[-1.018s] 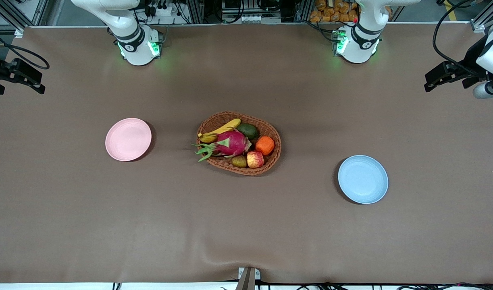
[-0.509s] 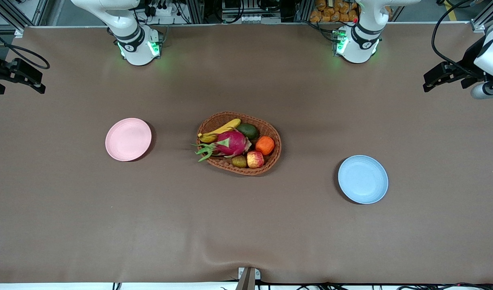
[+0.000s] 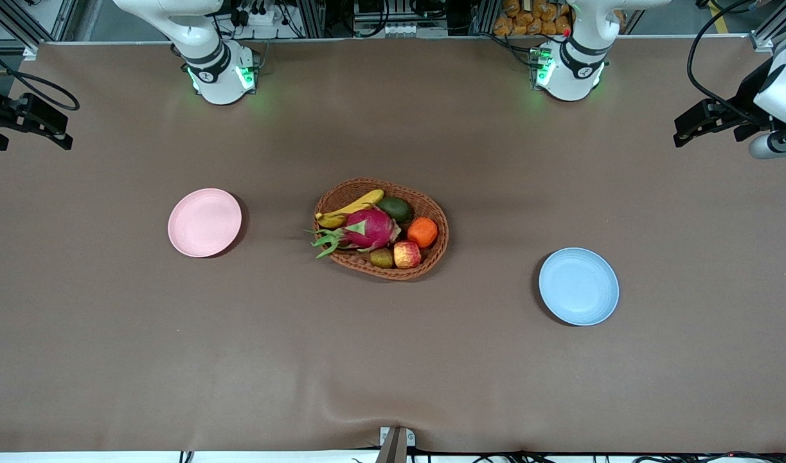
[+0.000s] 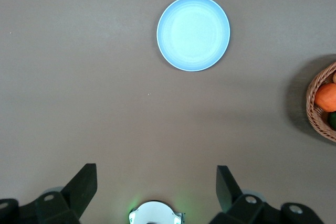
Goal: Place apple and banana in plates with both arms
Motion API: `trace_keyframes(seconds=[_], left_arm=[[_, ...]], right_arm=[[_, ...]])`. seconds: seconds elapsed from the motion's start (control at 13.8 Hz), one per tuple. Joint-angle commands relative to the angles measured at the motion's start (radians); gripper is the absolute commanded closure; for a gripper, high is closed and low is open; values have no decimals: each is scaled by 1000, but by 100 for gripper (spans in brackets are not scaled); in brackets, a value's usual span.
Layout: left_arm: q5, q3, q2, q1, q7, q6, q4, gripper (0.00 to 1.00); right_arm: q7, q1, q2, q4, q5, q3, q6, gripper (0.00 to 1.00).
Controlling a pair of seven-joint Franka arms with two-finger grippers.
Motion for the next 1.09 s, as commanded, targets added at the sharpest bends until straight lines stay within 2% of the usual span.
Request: trace_keyframes(seconds=[0.0,0.58,1.02], left_arm=[[6,-4,1,-3,5,-6,0,0],[-29,-18,85,-24,-3,48,0,0],[-29,-73,195,-63,-76,147,2,0]], right_arm=[[11,-13,10,18,18,6,-15,0],[11,-14,10,18,18,6,-16,0],[11,-14,10,17,18,4,-18,0]])
